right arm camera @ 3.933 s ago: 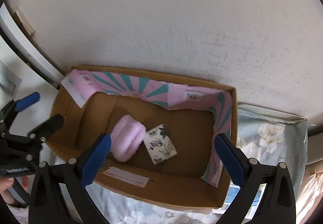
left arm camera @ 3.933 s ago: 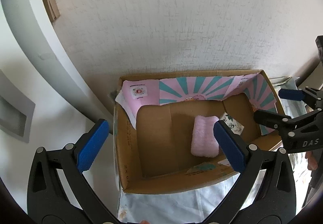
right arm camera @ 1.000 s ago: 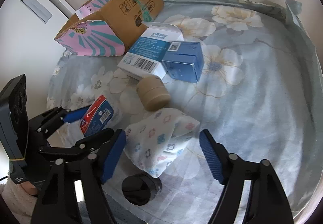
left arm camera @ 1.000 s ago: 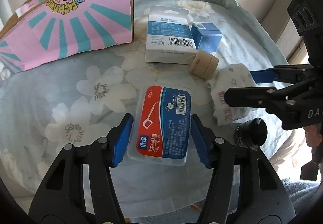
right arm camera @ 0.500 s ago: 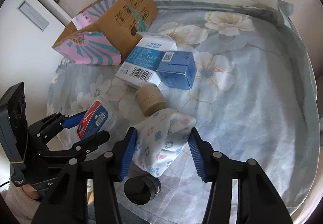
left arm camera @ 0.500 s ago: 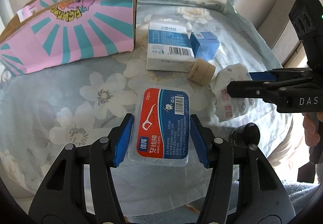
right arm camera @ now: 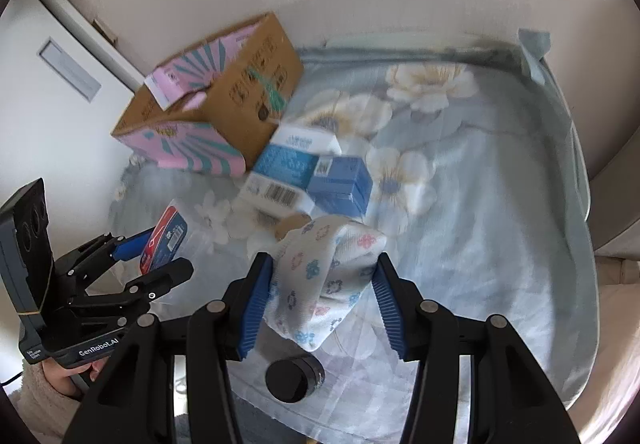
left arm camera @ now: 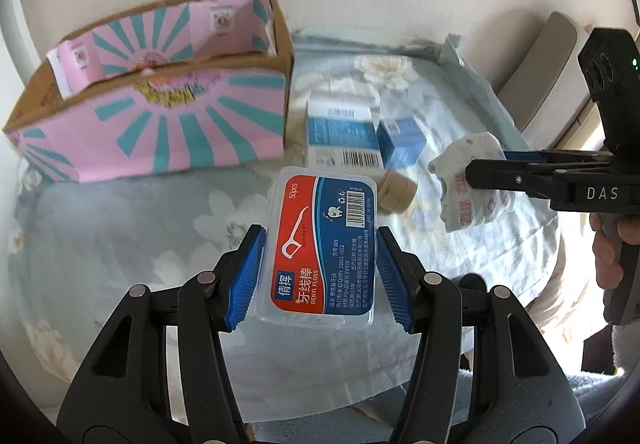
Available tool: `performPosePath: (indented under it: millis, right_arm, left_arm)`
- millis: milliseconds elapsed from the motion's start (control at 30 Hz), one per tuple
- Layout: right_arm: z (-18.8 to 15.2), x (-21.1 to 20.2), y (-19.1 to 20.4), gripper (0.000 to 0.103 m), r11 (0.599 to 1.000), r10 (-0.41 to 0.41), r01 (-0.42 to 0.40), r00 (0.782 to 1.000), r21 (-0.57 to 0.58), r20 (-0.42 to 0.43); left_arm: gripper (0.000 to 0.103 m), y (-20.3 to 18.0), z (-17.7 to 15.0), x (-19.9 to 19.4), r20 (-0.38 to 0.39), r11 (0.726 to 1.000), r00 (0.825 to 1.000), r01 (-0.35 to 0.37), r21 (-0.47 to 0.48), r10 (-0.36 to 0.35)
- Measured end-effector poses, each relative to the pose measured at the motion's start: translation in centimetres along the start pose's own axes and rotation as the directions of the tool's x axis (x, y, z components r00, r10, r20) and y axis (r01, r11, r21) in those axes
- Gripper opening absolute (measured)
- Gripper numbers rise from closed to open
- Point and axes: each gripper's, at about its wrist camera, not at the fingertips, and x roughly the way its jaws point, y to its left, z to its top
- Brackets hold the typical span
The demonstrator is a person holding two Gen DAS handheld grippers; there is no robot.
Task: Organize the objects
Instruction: 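Carry both items over the box and open both tools to release them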
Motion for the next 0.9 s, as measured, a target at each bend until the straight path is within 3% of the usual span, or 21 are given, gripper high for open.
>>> performPosePath:
  millis: [467,900]
  right_arm:
    - [6.4,-4.0,3.0,0.047,0.999,-0.038,0.039,0.994,-0.006,0.102]
    - [14.2,-4.3,8.9,0.047,0.995,-0.071,0.082,0.983,-0.058,0.172]
  left_arm:
    - [0.052,4.1,8.5,-4.6,0.081,1.000,0.997,0.005,0.031,-0.007]
    - [0.052,10.8,16.3,-6.7,0.143,0.996,0.990,-0.013,0.087,0.000]
